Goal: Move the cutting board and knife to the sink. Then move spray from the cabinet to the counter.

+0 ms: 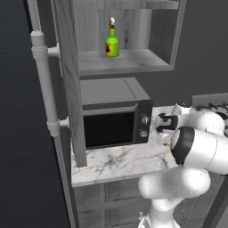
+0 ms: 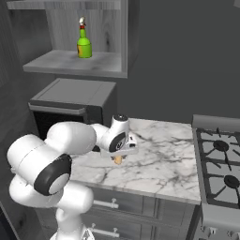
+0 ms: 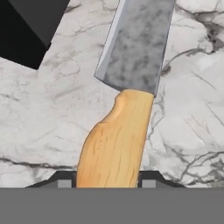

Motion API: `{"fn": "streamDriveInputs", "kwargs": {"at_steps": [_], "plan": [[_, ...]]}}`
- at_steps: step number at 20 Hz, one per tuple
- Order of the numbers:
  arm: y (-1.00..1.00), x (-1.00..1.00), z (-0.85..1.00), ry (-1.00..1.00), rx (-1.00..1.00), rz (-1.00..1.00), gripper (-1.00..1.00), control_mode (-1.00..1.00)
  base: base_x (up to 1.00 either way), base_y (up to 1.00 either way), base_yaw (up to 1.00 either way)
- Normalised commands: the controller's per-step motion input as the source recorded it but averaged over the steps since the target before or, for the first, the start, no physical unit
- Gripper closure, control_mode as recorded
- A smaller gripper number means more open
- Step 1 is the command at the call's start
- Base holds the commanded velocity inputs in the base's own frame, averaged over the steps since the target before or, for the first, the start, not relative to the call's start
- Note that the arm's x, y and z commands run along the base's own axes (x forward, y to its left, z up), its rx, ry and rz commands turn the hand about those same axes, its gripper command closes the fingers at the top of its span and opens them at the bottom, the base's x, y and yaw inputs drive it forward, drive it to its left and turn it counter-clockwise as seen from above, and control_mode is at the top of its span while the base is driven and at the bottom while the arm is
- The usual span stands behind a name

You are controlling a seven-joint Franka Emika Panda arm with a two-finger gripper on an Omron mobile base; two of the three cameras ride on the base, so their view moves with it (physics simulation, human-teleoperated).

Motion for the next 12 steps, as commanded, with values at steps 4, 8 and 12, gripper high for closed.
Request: {"fn": "streamDriveInputs", "kwargs": {"at_steps": [4,8,12], "plan": [[-0.12,-0.43,0.43,0.00,0.00,-0.06,1.00,-1.00,0.00,0.00,0.00],[-0.12,-0.48,0.41,0.00,0.00,-0.07,1.00,-1.00,0.00,0.00,0.00],[-0.07,-0.51,0.41,0.00,0.00,-0.05,1.00,-1.00,0.00,0.00,0.00]]}}
